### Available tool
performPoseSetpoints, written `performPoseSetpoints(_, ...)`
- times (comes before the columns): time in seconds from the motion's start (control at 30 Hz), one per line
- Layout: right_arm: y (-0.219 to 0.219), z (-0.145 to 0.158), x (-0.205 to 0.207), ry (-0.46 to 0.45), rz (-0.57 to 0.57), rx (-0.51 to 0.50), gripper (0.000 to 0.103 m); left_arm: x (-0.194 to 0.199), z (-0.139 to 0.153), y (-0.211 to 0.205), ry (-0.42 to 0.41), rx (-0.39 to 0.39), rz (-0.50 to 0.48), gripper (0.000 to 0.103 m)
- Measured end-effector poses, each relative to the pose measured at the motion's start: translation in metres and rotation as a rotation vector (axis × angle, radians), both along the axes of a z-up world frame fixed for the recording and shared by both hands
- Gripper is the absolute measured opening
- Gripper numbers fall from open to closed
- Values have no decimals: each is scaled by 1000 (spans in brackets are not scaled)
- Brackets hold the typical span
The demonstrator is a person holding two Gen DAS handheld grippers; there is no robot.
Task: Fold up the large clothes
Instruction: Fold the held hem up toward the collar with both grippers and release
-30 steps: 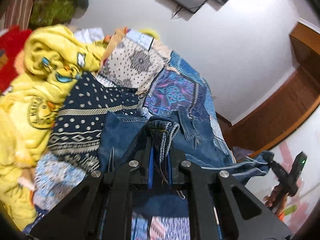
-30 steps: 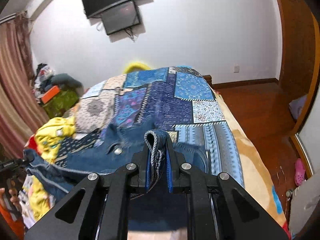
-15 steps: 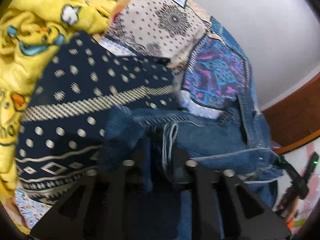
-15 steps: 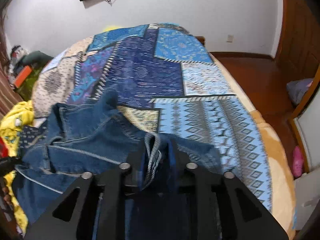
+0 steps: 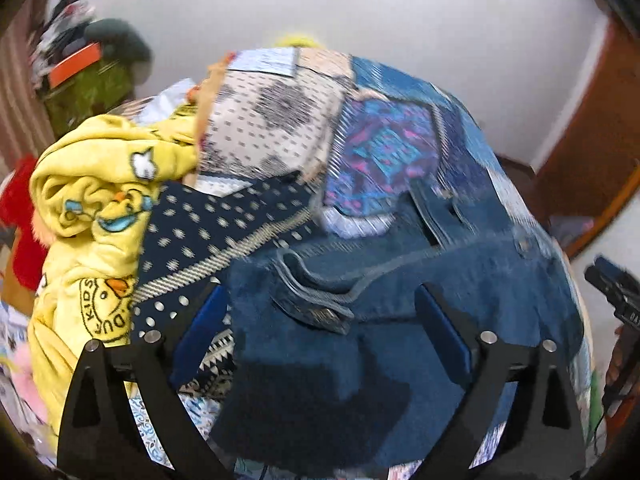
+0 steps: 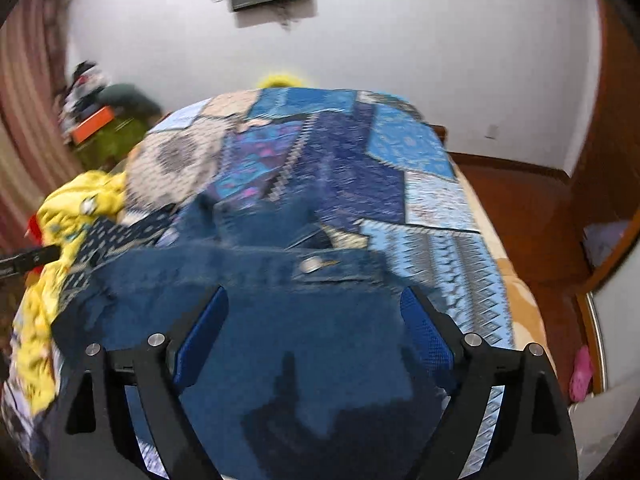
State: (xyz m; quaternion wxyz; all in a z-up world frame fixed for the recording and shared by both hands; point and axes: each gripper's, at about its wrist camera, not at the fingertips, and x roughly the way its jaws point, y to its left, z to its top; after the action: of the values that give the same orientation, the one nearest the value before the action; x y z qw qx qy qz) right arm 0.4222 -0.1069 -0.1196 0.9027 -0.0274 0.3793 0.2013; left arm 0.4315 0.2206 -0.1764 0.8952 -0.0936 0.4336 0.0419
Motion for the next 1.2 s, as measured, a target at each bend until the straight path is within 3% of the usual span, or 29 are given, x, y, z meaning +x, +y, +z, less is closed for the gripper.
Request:
performPoseSetpoints(0.13, 27, -14, -11, 52, 83, -11, 87, 1, -27, -25, 96, -4, -107, 96)
performPoseSetpoints(0.23, 46, -32, -6, 83, 124, -39, 87, 6, -52, -44, 161, 44, -161, 96)
performPoseSetpoints(0.33, 64, -49, -2, 117, 153, -62, 87, 18, -75, -51, 206, 83, -170, 96)
performPoseSetpoints(0.43, 76, -66, 7, 147, 158, -76, 87, 30, -83, -45, 196, 106, -145, 96)
performPoseSetpoints(0.57, 80, -82, 25, 177, 132, -103, 87, 55, -82, -17, 165, 137, -37, 96)
performPoseSetpoints(0.7, 56, -87, 43, 214, 46, -83, 87, 74, -86, 19, 178, 97, 50, 98)
performPoseSetpoints(0.93, 1, -87, 38, 227, -28, -91, 87, 60, -60, 45, 118, 35, 121, 98)
performPoseSetpoints(1.07, -2, -72, 20, 194, -51, -134, 87, 47, -41, 39, 108, 80, 126, 98)
performPoseSetpoints(1.2, 6, -59, 0, 170, -3, -95, 87, 26, -27, 16, 94, 80, 59, 98)
